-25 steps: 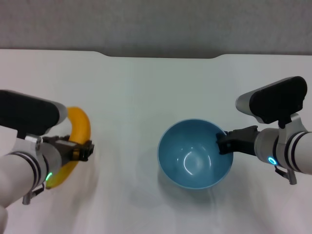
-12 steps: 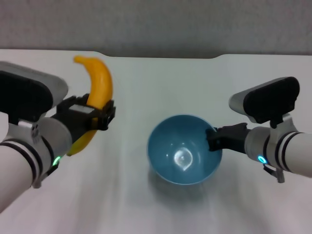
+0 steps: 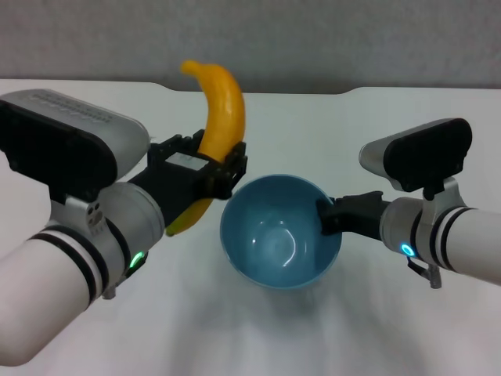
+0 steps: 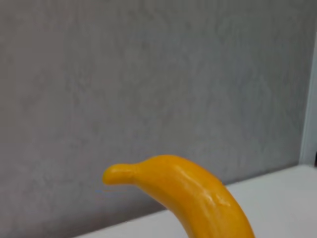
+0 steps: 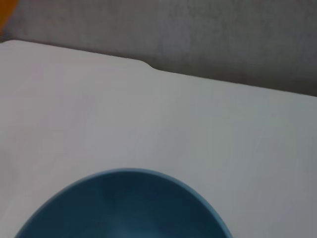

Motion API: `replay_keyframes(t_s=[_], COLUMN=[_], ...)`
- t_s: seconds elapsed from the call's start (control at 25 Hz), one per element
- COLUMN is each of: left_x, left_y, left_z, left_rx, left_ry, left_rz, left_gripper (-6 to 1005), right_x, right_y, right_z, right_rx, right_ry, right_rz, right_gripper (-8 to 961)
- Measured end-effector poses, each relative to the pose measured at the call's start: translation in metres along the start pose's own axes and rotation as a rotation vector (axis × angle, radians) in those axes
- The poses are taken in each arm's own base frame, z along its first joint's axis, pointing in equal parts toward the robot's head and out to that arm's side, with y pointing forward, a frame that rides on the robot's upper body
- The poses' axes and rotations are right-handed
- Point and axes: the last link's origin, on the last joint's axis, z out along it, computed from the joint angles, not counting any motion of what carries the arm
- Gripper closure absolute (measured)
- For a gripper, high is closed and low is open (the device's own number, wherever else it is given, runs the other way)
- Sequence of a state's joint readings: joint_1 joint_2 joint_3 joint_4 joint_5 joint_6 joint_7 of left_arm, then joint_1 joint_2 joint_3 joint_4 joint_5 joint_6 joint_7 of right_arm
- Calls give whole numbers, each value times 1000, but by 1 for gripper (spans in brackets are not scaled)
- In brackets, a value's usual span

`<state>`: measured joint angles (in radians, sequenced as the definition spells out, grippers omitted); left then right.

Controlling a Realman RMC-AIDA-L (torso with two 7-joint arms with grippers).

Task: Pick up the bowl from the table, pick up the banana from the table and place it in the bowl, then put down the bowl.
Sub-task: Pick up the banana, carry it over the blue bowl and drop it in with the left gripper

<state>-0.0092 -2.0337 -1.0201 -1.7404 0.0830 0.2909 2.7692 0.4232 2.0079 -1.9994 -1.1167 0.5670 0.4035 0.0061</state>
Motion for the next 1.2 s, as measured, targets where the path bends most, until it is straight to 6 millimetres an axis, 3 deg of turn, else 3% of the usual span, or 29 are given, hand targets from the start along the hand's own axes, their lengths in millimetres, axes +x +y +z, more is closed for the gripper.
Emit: replay_keyframes(t_s=[0.28, 1.2], left_x=[4, -21], left_y=[7, 7], left_z=[2, 19], left_rx=[-45, -122], left_ry=[67, 118], left_rz=[-22, -135], left_gripper=[447, 429], right_x=[2, -10], right_y=[6, 24], right_z=[4, 0], right_rx=[-24, -85], right_ry=[-9, -49], right_rz=[21, 26], right_gripper=[909, 909])
